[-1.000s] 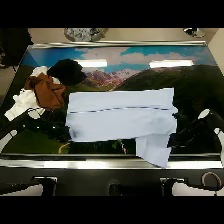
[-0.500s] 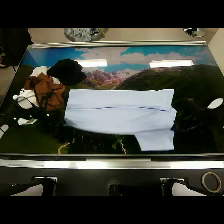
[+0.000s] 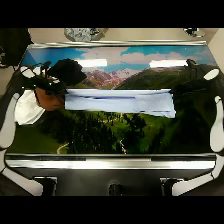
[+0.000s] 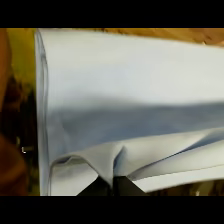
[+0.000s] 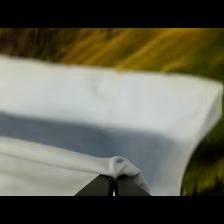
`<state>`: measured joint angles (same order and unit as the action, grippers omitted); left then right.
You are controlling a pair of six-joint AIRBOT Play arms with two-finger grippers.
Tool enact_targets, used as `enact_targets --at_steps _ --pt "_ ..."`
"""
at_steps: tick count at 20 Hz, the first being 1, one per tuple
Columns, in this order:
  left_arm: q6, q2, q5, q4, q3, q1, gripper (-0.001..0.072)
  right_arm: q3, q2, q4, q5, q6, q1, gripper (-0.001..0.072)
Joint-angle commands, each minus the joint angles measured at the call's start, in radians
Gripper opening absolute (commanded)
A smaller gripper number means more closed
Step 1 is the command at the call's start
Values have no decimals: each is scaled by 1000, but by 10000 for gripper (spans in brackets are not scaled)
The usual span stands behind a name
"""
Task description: Fold the shirts.
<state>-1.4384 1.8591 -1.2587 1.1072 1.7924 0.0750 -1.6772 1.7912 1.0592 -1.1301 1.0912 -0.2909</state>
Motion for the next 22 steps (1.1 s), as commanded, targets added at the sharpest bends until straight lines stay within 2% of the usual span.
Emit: enact_targets --at_steps 1,2,3,4,5,6,7,8,10,11,14,15,19,21,22 --pt "-29 189 -53 -61 170 0 30 -72 137 -79 45 43 10 43" --pt "-29 210 -55 -66 170 0 32 -72 159 -78 16 43 10 43" --pt "-29 225 -63 -71 170 0 76 -72 176 -78 -5 43 10 46" --pt "-29 230 -75 -75 170 0 311 -72 184 -82 -12 43 10 123" --pt "-29 225 -95 -76 171 6 555 -74 178 -87 -18 21 6 348" --pt "-29 214 -132 -71 185 19 594 -93 163 -87 -56 -63 -6 652" --pt "-28 203 -167 -70 207 34 592 -117 143 -61 -111 -146 -24 696" --pt "-29 179 -193 -70 227 51 588 -135 119 26 -154 -165 -47 701" --pt "-28 98 -186 -71 231 76 588 -134 95 190 -215 -90 -111 703" --pt "-27 55 -179 -71 231 80 588 -125 104 166 -252 -72 -148 702" --pt "-28 -76 -168 -71 231 64 587 -50 166 -130 -318 -80 -228 707" --pt "-28 -114 -165 -72 231 51 587 -28 185 -171 -314 -80 -228 707" --pt "-28 -221 -165 -72 231 -29 587 6 225 -252 -224 -76 -147 707" --pt "-28 -243 -165 -72 231 -85 587 6 229 -265 -165 -37 -95 698" --pt "-28 -245 -166 -72 230 -111 587 6 229 -264 -141 -10 -76 637"
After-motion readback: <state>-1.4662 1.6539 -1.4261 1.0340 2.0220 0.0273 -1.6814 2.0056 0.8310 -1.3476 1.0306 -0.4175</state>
